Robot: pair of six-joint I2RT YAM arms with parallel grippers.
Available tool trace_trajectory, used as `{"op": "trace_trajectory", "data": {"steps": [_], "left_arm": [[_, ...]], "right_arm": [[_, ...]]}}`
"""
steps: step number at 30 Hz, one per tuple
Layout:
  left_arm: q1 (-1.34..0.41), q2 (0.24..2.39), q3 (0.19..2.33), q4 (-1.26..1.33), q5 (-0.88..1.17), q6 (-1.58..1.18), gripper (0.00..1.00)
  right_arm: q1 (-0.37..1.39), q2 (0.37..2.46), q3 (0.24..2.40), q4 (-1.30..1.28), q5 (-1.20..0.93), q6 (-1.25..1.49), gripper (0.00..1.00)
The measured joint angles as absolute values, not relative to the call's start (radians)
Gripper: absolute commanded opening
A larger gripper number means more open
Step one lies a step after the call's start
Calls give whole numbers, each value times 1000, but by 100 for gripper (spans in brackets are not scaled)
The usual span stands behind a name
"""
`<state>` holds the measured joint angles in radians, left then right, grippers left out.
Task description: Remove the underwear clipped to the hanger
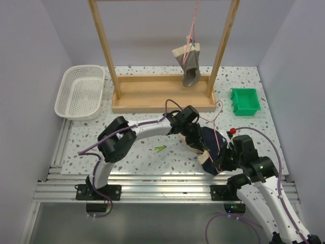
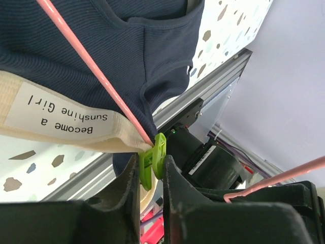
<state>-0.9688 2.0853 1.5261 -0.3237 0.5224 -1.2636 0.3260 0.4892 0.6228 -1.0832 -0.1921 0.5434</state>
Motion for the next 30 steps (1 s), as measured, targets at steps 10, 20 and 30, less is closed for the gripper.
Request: {"op": "trace_trajectory", "data": {"steps": [10,20,30], "left_arm": [[-962,2085,1528,-344,537,-1194,0],[-926,2009,1539,-407,508,-1077,0],[-798,1698,1248,-464,351,-872,0]], "right_arm": [[326,489,623,-1084,-191,551,0],[326,503,623,-1084,-161,574,0],[326,502,642,-1087,-139,591,0]]}}
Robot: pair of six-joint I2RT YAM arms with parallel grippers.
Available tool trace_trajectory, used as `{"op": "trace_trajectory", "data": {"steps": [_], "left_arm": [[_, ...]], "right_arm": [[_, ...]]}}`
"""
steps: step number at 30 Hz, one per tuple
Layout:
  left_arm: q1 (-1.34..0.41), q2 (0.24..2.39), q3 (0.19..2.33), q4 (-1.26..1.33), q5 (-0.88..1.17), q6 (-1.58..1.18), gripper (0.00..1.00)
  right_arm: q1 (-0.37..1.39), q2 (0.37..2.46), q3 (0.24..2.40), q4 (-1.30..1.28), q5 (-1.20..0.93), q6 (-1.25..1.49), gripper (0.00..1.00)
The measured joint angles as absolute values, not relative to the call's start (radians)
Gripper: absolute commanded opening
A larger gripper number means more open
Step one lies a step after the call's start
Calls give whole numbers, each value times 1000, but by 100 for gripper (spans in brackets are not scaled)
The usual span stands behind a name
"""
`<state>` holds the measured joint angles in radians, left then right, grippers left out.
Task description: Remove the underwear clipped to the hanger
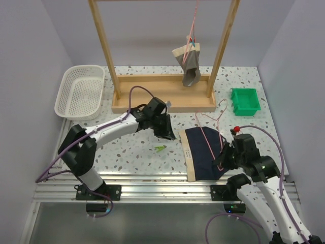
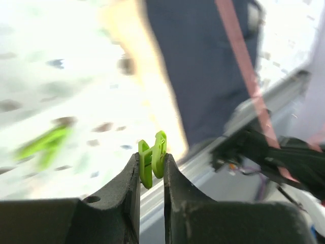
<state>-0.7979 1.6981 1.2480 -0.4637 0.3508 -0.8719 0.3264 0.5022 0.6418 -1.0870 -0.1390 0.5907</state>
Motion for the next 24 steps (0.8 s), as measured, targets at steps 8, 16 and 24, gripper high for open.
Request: {"op": "trace_trajectory", "data": {"steps": [8,16,24], "left_arm": [[-647,1525,941,-467,191,-743,0],[-628,1526,886,-411,147,-689,50],[-622,1528,904,-409,73,-649,92]], "right_arm": [[326,528,864,-1156,-115,591,0],[326,569,1055,-1216,-144,547,0],[326,723,1346,-1266,-49,466,0]]}}
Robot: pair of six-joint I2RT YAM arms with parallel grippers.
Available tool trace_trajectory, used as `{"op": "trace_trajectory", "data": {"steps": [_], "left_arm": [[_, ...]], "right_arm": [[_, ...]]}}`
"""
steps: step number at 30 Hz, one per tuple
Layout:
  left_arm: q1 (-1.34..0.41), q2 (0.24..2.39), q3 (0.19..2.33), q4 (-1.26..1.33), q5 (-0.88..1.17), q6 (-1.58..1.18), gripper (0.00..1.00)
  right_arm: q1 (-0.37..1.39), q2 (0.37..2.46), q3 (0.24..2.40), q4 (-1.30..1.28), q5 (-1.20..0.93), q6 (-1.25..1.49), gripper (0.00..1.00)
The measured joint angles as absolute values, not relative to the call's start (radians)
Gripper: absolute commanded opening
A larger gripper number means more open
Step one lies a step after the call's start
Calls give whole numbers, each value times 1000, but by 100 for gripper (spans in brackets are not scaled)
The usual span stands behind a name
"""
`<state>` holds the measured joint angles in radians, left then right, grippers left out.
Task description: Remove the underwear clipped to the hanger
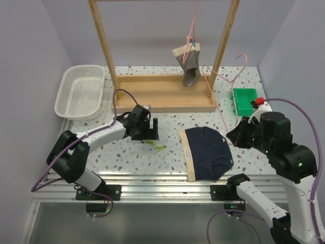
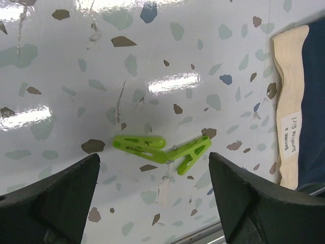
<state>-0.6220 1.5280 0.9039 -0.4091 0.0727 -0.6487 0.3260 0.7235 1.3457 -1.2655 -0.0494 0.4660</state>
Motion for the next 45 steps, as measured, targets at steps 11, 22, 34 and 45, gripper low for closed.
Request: {"op": "trace_trajectory", "data": {"steps": [11,22,34,45], "left_arm": [[-622,1435,912,-459,27,-643,100],[-622,1354,932,-495,19,-643,100],[-622,1293,932,-537,16,-654,100],[-622,1245,985,-575,-7,-653,100]], "right_arm": [[326,1078,1630,-1146,122,312,0],[326,1401,1960,-1059,165,263,0],[270,1750,2303,-1074,135,319,0],[262,1652,2127,-1095,105,347,88]]}}
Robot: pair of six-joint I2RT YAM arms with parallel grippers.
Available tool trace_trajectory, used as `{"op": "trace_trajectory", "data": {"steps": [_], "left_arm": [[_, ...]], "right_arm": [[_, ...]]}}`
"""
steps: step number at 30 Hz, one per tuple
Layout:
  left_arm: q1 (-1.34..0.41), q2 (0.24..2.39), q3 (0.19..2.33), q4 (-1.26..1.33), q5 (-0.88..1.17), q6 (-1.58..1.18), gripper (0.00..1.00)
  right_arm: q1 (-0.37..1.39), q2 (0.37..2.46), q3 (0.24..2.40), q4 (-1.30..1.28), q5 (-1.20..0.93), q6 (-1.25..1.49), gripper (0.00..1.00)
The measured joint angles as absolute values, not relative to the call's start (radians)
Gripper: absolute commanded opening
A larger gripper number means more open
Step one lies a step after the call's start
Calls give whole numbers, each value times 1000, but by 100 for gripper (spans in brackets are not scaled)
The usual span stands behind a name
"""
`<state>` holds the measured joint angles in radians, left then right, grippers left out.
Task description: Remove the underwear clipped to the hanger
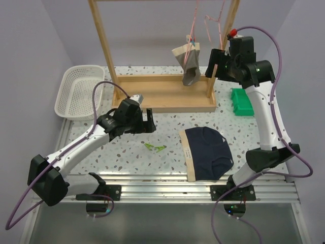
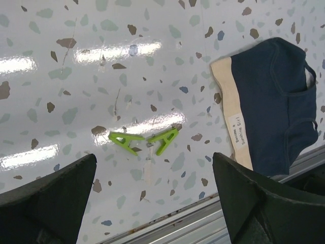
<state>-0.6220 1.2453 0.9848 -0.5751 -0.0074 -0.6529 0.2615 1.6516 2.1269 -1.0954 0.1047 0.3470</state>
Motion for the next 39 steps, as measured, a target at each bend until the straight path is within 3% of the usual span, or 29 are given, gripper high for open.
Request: {"op": "trace_trajectory", "data": {"steps": [2,8,12,19,30,39], "left_arm": [[-622,1245,1003,-575,-7,-653,100],[-622,1241,1047,-588,-7,-650,100],[-622,1223,1055,-588,3,-638,100],[-691,1330,1085,-548,66,-580,100],[-976,1743,1374,-438,83,-448,100],[-1157,1985,1451,-348,60,-321,99]], "right_arm": [[262,1598,2074,-1098,107,346,98],[262,1305,1780,-1113,160,352,98],[262,1077,1434,-1136,190,404,98],[265,940,992,-1201,155,554,98],[276,922,1002,-1216,212,727,98],[276,808,1106,-1273,265,817,98]]}}
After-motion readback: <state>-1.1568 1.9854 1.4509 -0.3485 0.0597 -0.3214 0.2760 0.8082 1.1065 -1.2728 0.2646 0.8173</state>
